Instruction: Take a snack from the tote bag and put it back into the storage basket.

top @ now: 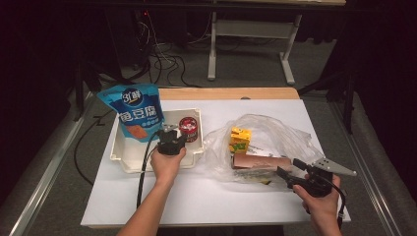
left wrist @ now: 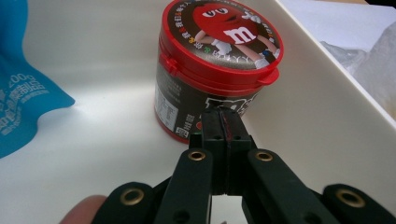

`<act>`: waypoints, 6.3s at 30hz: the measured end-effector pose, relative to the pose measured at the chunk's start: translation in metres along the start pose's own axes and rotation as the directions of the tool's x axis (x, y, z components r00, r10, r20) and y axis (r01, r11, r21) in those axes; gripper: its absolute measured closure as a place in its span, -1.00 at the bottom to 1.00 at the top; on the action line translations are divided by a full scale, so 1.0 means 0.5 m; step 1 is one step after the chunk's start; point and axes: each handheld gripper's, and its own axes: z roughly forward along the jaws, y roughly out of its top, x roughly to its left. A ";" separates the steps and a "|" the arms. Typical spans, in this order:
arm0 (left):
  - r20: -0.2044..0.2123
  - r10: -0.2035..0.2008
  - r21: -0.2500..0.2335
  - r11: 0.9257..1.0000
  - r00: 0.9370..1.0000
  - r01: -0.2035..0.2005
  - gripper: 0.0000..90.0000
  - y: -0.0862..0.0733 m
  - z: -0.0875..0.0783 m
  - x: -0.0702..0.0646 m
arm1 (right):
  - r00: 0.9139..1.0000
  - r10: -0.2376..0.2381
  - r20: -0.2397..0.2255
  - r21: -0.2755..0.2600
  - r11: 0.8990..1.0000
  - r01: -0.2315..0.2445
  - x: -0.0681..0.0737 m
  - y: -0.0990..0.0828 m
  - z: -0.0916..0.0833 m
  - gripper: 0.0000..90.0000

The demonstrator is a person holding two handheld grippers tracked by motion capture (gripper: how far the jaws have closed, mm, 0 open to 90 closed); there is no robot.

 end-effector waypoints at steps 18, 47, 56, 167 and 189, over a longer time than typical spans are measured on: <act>-0.029 -0.057 0.021 0.998 0.998 0.057 1.00 0.021 0.028 0.008 | 1.000 -0.005 -0.007 0.004 1.000 0.006 0.003 -0.001 0.004 -0.54; 0.051 0.010 -0.014 1.000 0.999 -0.009 0.60 0.018 -0.002 0.005 | 0.999 -0.043 0.017 0.024 0.999 0.042 0.020 0.000 0.008 -0.53; 0.062 0.037 -0.088 0.996 0.997 -0.031 0.20 -0.011 -0.072 0.001 | 0.999 -0.054 0.001 0.015 0.998 0.053 0.033 0.008 0.011 -0.52; 0.248 0.129 -0.075 0.991 0.960 -0.113 -0.96 -0.085 -0.189 0.023 | 0.938 -0.323 -0.130 0.206 0.916 0.344 0.110 0.135 0.308 0.12; 0.268 0.204 -0.125 0.976 0.941 -0.176 -0.96 -0.078 -0.198 -0.026 | 0.967 -0.242 -0.077 0.115 0.961 0.250 0.115 0.189 0.234 0.16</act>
